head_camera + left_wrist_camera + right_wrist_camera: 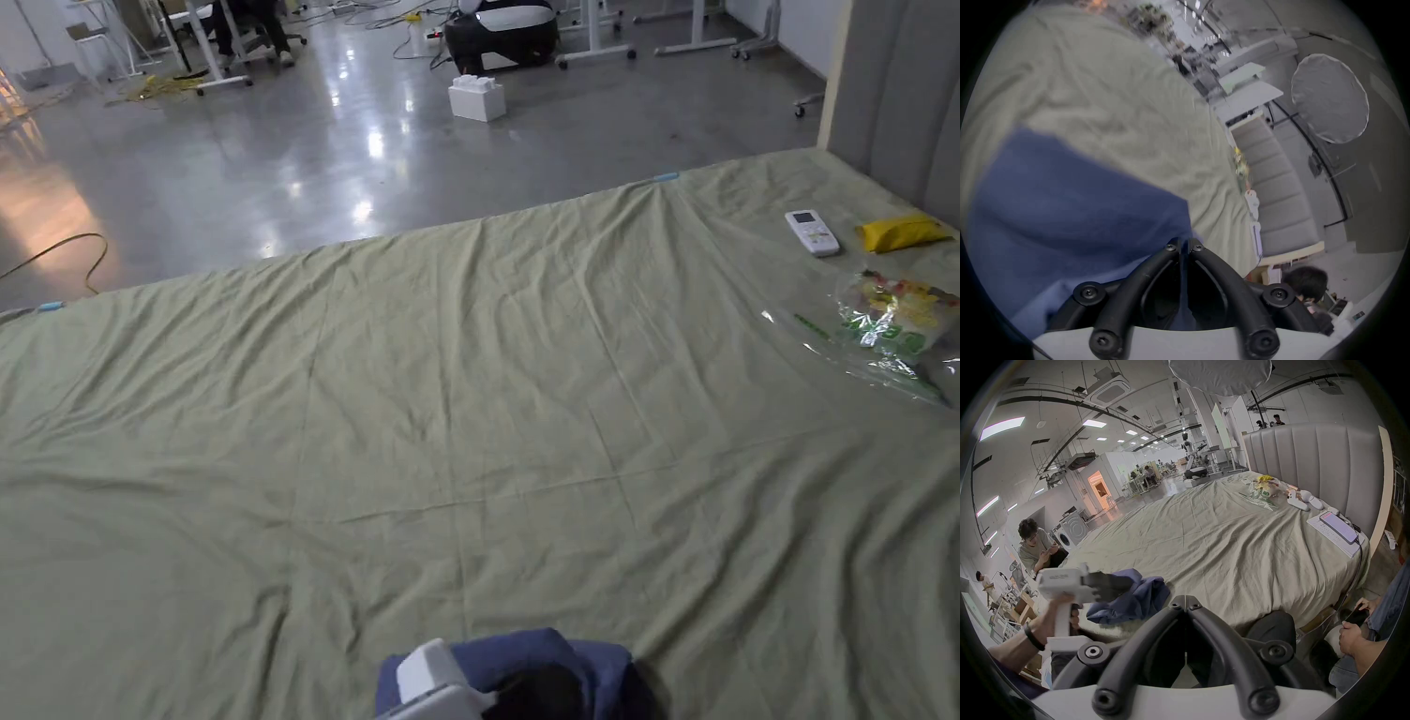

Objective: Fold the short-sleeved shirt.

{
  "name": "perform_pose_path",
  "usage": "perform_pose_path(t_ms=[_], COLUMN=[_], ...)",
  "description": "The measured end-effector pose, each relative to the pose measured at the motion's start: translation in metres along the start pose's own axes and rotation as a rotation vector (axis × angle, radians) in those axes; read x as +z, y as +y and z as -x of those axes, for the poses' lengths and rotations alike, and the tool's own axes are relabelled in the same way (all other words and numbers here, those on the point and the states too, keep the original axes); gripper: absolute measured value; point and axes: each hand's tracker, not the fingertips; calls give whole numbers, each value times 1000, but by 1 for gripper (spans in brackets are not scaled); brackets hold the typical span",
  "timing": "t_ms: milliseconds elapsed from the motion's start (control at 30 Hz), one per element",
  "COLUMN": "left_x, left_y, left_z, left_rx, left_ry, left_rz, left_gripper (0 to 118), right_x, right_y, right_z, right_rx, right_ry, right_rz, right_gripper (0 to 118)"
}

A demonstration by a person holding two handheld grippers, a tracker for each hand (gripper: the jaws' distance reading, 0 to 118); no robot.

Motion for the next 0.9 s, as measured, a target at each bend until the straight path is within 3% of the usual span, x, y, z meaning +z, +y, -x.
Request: perform_pose_path(t_ms=[67,267,333,367,433,567,700,733,767,833,867,900], left_x=[-25,-22,4,21,58,124,166,172,176,182,183,183], left_y=[-7,-5,2,6,12,14,9,9,11,14,15,17], left_z=[5,-7,-15,-21,-30,-30,-1,6,14,30,37,44], left_rx=[-60,-68,15,25,-24,-98,-46,-42,-32,-15,-11,0], left_ry=[160,147,41,-99,-192,-82,-43,-33,-34,-38,-40,-41], left_rz=[55,33,-48,-91,-143,-269,-292,-299,-294,-283,-281,-276], left_gripper=[2,1,2,2,2,2,2,2,3,19,39,70], right_x=[1,-8,-18,-25,-44,-100,-176,-191,-205,-221,-230,-239], right_y=[-1,-9,-9,-8,-3,12,20,19,17,10,6,0], right_z=[1,0,5,8,19,55,85,91,95,103,103,100], right_rx=[13,54,91,107,140,258,205,214,276,399,419,394], right_ry=[-9,-11,18,39,93,165,297,298,271,222,215,212], right_rz=[10,75,112,125,158,153,240,290,347,365,383,419], right_gripper=[0,0,0,0,0,0,0,0,0,0,0,0])
